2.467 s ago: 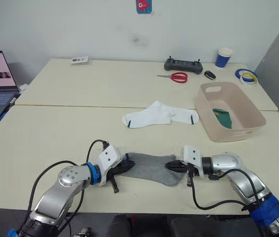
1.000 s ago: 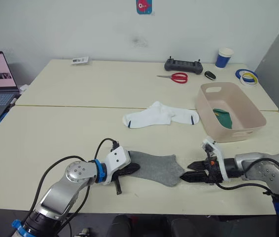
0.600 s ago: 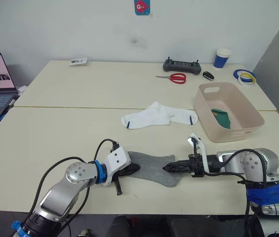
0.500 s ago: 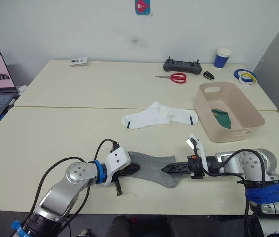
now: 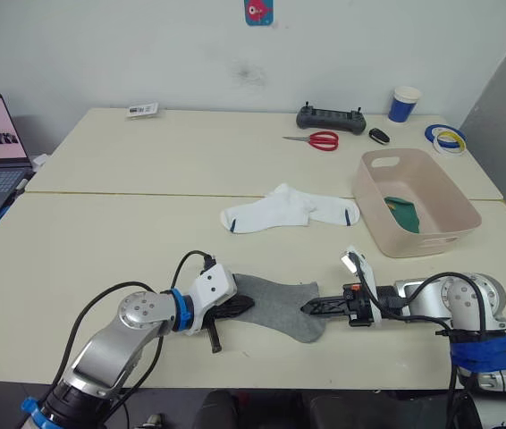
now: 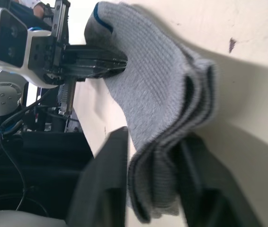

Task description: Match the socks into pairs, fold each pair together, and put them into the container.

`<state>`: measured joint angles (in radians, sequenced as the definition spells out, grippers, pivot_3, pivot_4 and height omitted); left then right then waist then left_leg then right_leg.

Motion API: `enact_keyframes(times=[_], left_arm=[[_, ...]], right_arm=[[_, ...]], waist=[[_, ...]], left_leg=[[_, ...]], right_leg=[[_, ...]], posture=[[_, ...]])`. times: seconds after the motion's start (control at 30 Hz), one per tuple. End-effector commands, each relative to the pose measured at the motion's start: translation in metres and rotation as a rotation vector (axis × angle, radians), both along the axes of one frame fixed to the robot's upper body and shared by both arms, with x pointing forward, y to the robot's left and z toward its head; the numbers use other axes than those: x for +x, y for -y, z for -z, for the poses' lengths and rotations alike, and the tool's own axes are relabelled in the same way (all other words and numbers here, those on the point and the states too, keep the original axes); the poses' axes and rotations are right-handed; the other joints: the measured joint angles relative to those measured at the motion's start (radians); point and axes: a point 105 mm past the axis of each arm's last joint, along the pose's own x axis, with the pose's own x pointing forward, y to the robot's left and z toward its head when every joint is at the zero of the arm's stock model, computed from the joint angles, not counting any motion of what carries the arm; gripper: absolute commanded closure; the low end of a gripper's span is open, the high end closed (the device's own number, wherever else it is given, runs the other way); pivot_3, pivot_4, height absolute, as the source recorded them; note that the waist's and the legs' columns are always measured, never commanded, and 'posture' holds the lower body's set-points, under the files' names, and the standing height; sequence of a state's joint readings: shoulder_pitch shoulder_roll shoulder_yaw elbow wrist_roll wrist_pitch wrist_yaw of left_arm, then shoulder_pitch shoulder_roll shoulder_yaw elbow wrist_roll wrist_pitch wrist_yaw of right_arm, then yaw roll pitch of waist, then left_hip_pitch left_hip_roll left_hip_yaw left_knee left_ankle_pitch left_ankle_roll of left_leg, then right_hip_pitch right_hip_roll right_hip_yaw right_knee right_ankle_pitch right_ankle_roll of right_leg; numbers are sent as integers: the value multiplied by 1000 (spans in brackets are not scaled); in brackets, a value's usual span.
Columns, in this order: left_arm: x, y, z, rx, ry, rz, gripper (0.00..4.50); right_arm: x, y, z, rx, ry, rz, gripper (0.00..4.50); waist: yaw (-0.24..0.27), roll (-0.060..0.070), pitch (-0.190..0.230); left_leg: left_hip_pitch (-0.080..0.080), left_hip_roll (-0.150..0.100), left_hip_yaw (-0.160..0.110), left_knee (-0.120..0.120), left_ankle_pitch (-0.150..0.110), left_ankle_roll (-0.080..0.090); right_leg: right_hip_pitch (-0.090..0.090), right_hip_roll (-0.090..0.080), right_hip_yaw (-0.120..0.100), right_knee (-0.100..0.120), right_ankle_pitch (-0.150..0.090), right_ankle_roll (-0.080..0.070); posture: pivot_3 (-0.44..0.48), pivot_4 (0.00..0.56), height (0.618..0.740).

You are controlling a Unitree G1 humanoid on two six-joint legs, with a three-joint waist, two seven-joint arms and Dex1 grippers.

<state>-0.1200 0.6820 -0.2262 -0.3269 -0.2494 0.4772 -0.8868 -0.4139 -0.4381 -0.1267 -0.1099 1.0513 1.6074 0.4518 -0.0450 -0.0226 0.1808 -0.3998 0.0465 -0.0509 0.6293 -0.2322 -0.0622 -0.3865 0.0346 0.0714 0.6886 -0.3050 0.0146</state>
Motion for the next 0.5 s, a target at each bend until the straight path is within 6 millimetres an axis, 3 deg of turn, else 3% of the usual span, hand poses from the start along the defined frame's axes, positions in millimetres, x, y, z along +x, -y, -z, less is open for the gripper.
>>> enact_keyframes(times=[0.03, 0.37, 0.5], left_arm=[[-3, -1, 2, 8, -26, 8, 4500], [-13, 28, -5, -71, -50, 85, 4500], [-10, 36, -20, -160, -50, 79, 4500]], right_arm=[[-2, 6, -7, 14, 17, -3, 4465], [-12, 27, -12, 17, -15, -47, 4465], [-12, 38, -14, -1, -26, -49, 4465]], waist=[[0, 0, 0], [3, 0, 0], [3, 0, 1]], left_leg=[[0, 0, 0, 0, 0, 0], [-1, 0, 0, 0, 0, 0], [-1, 0, 0, 0, 0, 0]], right_leg=[[0, 0, 0, 0, 0, 0], [0, 0, 0, -2, 0, 0], [0, 0, 0, -2, 0, 0]], posture=[[0, 150, 740], [0, 150, 740], [0, 150, 740]])
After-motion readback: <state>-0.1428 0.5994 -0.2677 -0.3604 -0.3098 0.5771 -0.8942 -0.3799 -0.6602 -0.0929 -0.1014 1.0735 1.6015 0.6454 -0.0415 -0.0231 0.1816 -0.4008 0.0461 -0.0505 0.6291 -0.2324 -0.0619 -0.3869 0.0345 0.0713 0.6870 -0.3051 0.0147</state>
